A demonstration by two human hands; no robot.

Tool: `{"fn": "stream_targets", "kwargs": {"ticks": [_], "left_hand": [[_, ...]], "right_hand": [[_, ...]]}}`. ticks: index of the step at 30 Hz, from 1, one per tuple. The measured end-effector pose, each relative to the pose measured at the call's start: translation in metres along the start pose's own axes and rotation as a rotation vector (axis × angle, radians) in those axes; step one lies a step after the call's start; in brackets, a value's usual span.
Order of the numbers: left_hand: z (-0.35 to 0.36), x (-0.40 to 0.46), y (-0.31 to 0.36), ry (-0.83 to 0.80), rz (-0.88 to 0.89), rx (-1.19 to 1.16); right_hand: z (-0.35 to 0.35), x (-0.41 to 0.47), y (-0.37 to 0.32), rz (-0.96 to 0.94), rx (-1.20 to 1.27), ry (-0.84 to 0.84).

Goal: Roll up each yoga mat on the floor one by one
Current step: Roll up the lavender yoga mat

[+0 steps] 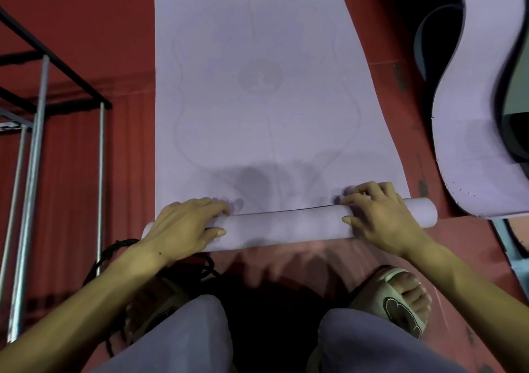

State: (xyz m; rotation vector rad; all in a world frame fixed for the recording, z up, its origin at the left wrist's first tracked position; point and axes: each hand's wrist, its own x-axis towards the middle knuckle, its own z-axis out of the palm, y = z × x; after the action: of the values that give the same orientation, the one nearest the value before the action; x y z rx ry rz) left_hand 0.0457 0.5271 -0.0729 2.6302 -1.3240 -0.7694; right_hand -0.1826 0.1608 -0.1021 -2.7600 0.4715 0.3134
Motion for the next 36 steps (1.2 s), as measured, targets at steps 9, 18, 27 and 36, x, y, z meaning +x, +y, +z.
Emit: {"fn": "stream_targets", "kwargs": {"ticks": [9,18,27,36], "left_hand": [[-0.006,-0.001,0.009,0.052,-0.097,-0.011],[0.004,-0.003,0.012,0.061,-0.141,0.037],[0.010,0.006,0.013,0.163,-0.120,0.192],[0.009,0.012,0.010,0.187,-0.132,0.141]], "right_hand": [[0.020,-0.010,-0.021,-0.018,-0.045,0.317],[0.008,-0.021,-0.017,-0.093,-0.234,0.140],[-0.001,0.001,-0.006,-0.135,-0.094,0.092],[-0.003,0.020,0.001,-0.077,-0.017,0.011]]}}
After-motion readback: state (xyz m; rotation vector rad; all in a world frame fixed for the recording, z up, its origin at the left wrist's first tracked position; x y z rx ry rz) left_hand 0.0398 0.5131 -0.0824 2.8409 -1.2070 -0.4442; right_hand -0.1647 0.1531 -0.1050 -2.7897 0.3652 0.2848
